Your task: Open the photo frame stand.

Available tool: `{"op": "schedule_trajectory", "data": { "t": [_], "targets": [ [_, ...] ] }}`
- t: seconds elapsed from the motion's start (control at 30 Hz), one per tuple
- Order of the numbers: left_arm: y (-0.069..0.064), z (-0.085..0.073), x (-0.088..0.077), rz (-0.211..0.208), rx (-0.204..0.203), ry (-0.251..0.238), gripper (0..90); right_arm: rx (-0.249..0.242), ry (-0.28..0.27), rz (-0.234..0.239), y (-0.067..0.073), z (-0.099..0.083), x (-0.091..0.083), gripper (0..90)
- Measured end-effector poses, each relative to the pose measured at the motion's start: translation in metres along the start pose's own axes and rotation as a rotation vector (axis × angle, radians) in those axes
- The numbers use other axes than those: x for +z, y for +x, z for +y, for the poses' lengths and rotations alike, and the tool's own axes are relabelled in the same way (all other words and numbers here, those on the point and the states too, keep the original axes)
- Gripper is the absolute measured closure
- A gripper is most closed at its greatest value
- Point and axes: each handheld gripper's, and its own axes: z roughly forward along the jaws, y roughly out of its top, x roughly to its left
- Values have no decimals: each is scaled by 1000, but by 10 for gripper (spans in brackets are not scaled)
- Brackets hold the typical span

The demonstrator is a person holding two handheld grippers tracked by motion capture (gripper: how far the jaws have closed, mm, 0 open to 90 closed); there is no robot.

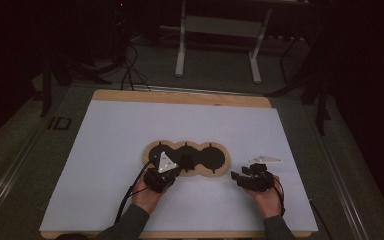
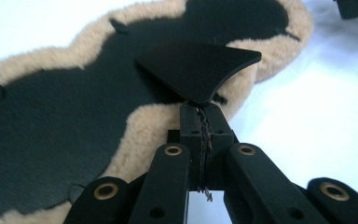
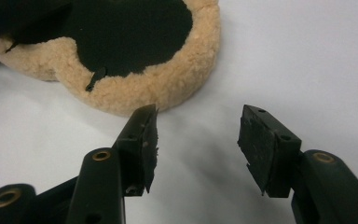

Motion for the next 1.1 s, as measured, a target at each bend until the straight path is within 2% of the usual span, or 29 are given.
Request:
{"op": "schedule_trajectory", "data": {
  "t": [0.1,0.2,0.43,0.53,0.6,0.77,0.97,1.1],
  "targets": [
    [2,8,-4,-5,-14,-32,895,-2,2,-1,1,0,1,463],
    [3,13,-2,-2,-15,-25,895,-2,0,-1,1,0,0,463],
    [-1,13,2,-11,-11,-13,870,3,-12,-1,0,0,-1,463],
    [-2,13,0,-21,8,-4,828,3,-12,-1,0,0,-1,463],
    [-4,12,-3,-34,36,1,785,4,-11,-2,0,0,-1,463],
    [-7,14,-11,-58,50,-30,732,5,-15,-4,-1,0,-1,461],
    [-5,19,-17,-34,86,-57,663,11,-21,-2,-2,0,-2,456],
    [-4,22,-19,10,110,-73,585,10,-18,-2,-1,0,-1,454]
  ]
}}
